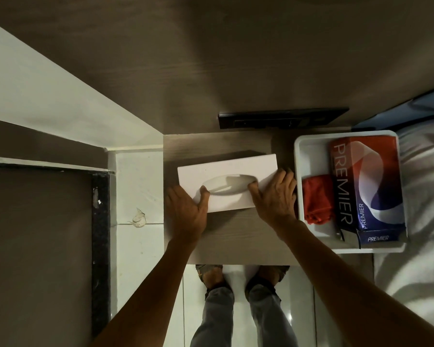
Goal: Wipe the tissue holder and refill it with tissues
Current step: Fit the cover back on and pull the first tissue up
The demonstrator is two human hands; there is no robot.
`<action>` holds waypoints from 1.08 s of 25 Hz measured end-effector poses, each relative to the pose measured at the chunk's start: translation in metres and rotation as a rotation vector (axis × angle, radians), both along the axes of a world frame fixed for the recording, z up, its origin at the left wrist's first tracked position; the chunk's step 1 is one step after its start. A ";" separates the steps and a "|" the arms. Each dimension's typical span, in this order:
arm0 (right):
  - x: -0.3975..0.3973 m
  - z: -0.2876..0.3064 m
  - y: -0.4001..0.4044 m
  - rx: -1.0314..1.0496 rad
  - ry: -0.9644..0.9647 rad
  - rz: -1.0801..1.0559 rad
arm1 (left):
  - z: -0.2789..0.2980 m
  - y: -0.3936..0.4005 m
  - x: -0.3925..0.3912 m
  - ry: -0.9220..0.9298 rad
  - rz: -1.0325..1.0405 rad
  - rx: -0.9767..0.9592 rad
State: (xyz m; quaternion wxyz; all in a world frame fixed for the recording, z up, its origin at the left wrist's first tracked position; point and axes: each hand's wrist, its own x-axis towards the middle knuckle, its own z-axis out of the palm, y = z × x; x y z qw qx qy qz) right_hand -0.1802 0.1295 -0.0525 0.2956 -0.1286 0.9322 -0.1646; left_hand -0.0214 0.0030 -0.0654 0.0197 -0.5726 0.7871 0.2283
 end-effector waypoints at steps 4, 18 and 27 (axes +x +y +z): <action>-0.003 -0.006 -0.010 0.058 0.004 -0.027 | -0.008 -0.007 0.003 -0.002 -0.027 -0.033; 0.004 -0.017 0.013 -0.270 -0.038 -0.151 | -0.010 -0.018 -0.009 0.132 0.013 0.200; -0.023 0.028 -0.020 -0.178 0.187 0.640 | -0.008 -0.012 0.009 0.150 -0.537 0.009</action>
